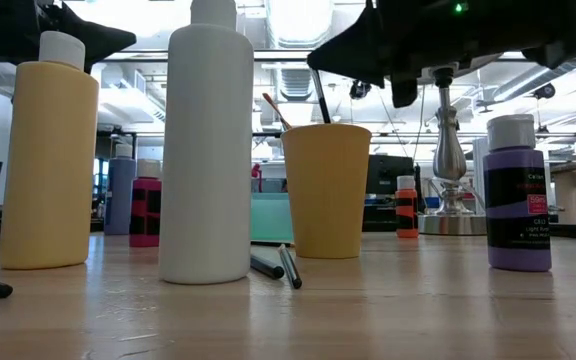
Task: Pick & Place Paint Supplies
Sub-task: Put the silver paintbrush into the yellow cup
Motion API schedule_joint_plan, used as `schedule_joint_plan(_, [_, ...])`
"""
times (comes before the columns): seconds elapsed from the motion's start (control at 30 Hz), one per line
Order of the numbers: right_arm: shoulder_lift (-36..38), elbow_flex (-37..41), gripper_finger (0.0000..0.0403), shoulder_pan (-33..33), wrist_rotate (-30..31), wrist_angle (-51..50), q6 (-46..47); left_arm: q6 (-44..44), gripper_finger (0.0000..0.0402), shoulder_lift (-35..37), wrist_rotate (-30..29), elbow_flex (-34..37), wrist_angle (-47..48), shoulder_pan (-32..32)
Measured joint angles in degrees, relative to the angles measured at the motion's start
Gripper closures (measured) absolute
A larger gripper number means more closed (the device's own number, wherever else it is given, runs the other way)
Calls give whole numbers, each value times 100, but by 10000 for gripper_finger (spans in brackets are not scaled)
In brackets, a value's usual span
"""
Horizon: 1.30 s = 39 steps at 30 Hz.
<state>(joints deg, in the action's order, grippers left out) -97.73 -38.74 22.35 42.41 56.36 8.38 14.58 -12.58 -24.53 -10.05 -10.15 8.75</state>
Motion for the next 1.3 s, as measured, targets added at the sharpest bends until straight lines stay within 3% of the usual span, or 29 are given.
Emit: schedule_joint_plan(1.3, [-461,16,394,10,-28,-286,348,1,385,0,0,-2,-2,0])
